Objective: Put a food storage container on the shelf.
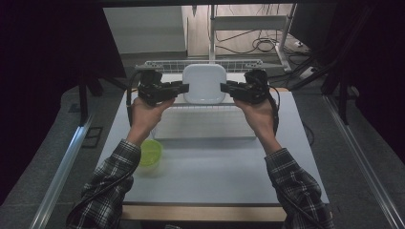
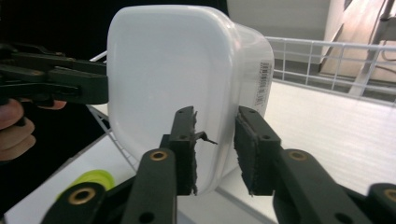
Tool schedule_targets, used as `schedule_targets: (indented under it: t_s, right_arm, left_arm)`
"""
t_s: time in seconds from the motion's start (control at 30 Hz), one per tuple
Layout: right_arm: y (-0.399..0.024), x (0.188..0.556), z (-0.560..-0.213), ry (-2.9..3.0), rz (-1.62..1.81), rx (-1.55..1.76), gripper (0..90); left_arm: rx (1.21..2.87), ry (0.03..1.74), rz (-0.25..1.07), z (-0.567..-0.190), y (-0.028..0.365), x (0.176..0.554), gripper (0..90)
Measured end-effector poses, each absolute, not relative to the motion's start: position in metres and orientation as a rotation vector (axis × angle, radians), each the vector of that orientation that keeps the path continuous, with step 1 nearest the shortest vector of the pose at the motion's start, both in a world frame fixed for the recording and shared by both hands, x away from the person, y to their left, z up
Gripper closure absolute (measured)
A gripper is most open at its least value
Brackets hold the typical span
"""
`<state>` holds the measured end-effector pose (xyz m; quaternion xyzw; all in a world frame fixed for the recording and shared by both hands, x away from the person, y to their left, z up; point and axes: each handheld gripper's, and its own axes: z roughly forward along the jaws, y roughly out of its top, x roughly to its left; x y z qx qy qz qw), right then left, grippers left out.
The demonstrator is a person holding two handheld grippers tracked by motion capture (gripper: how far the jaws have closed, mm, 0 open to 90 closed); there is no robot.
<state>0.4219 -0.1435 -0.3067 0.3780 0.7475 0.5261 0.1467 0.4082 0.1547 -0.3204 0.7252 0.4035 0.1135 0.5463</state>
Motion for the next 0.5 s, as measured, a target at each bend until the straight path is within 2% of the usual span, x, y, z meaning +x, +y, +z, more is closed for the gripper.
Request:
schedule_targets:
  t_s: [0.5]
  right_arm:
    - [-0.134, 0.437, -0.31, 2.134, 1.459, 1.086, 58.1]
  left_arm:
    - [1.755, 0.985, 0.357, -0.323, 0.145, 0.423, 57.5]
